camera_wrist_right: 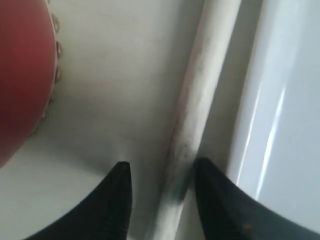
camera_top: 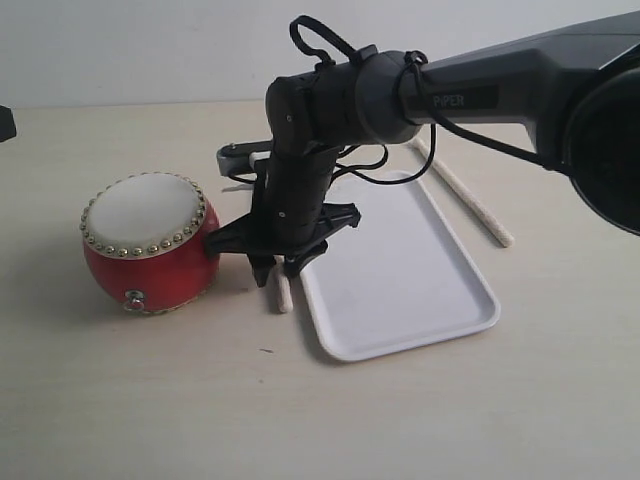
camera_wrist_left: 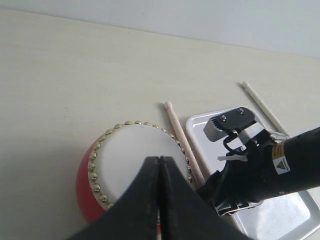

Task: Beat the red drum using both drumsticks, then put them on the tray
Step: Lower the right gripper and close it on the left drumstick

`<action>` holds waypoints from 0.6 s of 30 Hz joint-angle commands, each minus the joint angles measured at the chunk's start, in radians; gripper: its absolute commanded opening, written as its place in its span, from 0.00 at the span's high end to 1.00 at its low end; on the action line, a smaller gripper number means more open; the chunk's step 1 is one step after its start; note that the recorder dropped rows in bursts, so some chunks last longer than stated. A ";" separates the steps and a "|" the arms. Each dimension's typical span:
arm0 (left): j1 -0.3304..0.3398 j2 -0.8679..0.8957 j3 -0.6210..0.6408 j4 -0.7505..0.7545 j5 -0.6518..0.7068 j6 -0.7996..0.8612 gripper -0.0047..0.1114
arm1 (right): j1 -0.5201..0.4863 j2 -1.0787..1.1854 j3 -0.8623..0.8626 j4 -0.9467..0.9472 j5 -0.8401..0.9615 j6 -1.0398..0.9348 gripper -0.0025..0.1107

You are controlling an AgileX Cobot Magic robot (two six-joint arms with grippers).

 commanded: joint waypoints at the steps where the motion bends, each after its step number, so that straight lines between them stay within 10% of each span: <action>1: -0.006 -0.003 0.002 -0.001 -0.010 -0.006 0.96 | 0.001 0.013 -0.006 -0.006 0.012 0.000 0.61; 18: -0.006 -0.003 0.002 -0.001 -0.018 -0.006 0.96 | 0.001 0.012 -0.006 0.001 0.002 0.054 0.79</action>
